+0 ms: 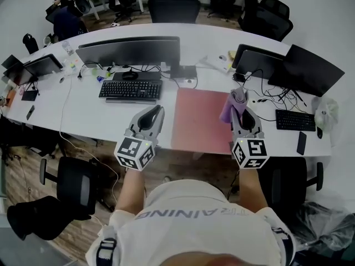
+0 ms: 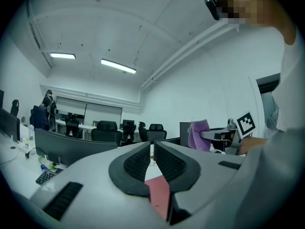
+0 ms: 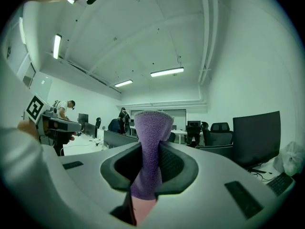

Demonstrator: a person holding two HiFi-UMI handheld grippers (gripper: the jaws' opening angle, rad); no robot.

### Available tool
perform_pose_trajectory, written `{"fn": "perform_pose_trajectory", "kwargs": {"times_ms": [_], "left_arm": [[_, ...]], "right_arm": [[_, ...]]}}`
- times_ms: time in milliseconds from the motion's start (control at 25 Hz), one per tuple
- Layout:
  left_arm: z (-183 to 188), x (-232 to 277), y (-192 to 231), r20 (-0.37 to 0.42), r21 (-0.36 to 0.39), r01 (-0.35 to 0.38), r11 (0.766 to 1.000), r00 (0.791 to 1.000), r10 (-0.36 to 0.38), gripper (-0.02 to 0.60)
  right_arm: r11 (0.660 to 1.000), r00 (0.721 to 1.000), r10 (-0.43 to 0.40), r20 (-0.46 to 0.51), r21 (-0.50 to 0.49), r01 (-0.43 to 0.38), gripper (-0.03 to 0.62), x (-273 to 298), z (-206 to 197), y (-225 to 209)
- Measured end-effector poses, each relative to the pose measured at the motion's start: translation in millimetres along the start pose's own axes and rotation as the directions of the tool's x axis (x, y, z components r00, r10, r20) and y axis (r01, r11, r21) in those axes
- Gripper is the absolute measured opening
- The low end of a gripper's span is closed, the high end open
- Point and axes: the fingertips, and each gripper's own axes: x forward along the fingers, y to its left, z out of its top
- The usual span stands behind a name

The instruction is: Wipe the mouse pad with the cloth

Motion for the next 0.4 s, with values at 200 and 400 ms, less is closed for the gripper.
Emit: {"fn": "perform_pose_trajectory", "kwargs": {"times_ms": [200, 400], "left_arm": [[1.8, 6.7, -8.6, 0.009, -0.002, 0.02, 1.0, 1.0, -0.02, 0.048], [-2.2, 14.6, -16.0, -0.005, 0.0, 0.033, 0.999, 0.999, -0.033, 0.048]], "right_arm": [[1.0, 1.0, 0.0, -0.017, -0.001, 0.0, 0.097, -3.7, -0.7, -3.5], [1.0, 1.0, 0.016, -0.009, 0.021, -0.016, 0.097, -6.2, -2.0, -8.9]]}}
